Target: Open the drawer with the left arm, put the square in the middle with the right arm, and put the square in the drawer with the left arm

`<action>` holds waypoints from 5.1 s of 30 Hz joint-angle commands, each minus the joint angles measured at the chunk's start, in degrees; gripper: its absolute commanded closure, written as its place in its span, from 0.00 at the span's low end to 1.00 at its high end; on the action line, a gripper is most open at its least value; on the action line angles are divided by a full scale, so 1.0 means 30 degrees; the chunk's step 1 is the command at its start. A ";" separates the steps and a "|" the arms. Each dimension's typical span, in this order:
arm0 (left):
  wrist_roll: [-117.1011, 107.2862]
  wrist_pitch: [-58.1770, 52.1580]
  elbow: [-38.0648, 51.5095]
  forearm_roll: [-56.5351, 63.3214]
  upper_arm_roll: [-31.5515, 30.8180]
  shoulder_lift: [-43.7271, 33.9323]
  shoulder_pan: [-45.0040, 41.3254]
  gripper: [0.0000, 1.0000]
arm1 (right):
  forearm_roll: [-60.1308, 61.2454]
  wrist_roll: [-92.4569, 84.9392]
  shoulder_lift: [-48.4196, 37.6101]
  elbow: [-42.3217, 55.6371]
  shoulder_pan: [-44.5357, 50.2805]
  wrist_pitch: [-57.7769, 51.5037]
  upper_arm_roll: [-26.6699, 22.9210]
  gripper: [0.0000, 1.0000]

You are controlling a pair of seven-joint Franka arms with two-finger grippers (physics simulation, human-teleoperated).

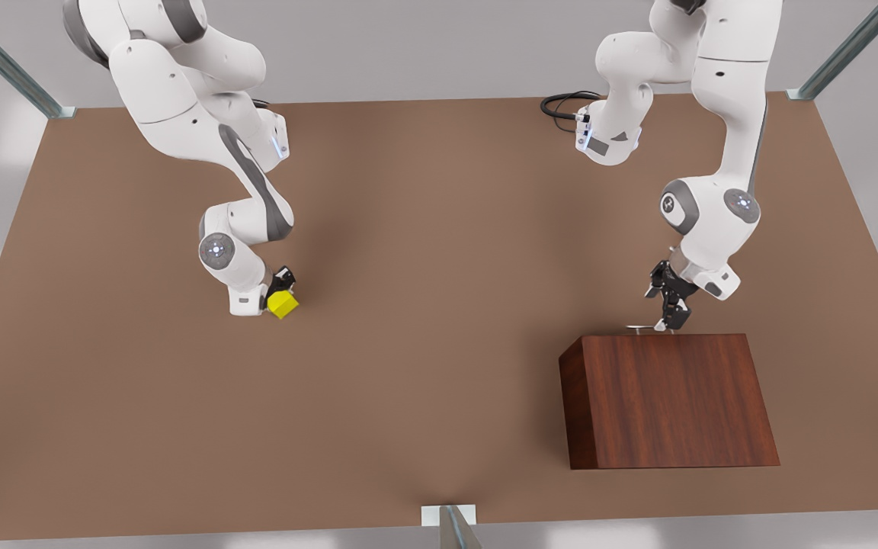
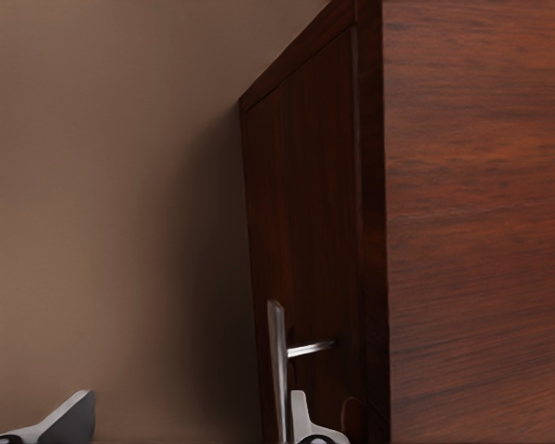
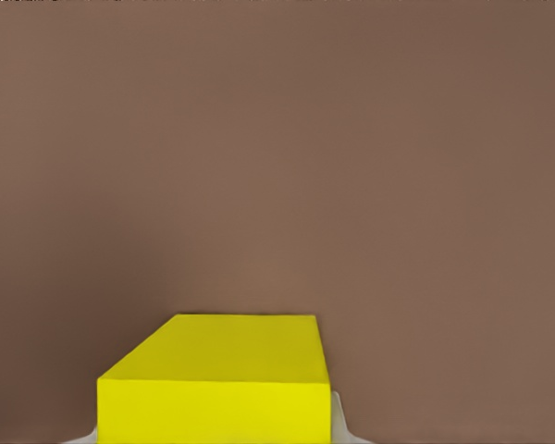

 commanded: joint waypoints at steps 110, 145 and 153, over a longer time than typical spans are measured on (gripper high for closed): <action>2.4053 -0.7359 1.3330 1.1831 -0.2168 1.1685 -1.1870 0.30 | -0.0240 0.9230 -0.2057 1.8545 -0.1344 -1.8993 -0.4369 0.00; 4.7285 -1.6734 1.2422 0.5855 0.8320 0.3745 -1.1138 0.31 | -0.0269 0.9230 -0.1940 1.8838 -0.1549 -1.8964 -0.4369 0.00; 4.8164 -1.6881 1.2334 0.5855 0.8320 0.4097 -1.0376 0.29 | -0.0269 0.9230 -0.1793 1.8867 -0.1549 -1.8964 -0.4369 0.00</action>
